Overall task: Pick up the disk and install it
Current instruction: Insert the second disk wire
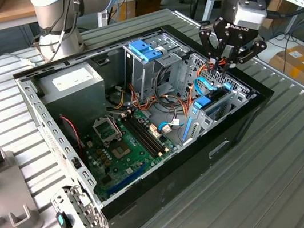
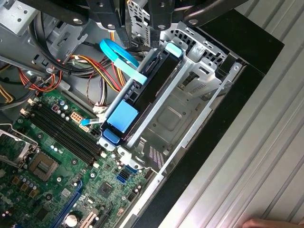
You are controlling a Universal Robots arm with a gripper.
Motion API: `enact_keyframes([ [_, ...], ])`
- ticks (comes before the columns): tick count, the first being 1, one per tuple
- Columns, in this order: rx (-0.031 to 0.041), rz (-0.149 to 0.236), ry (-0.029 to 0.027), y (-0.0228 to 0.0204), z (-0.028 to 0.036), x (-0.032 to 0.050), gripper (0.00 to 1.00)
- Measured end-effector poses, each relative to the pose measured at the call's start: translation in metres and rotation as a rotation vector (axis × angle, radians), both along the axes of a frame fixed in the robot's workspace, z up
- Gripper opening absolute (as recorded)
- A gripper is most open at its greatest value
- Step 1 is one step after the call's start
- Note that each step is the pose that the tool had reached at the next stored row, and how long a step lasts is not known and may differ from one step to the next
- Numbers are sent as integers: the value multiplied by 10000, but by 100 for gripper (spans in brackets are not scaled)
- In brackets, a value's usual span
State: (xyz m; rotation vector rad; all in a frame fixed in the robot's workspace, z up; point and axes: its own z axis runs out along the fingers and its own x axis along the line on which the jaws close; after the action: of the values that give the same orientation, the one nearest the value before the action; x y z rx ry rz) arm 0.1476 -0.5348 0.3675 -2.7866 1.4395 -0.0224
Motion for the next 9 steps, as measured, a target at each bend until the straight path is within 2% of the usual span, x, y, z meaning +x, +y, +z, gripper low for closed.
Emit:
enact_keyframes([
  [9, 0, 44, 0, 36, 0, 17, 30],
])
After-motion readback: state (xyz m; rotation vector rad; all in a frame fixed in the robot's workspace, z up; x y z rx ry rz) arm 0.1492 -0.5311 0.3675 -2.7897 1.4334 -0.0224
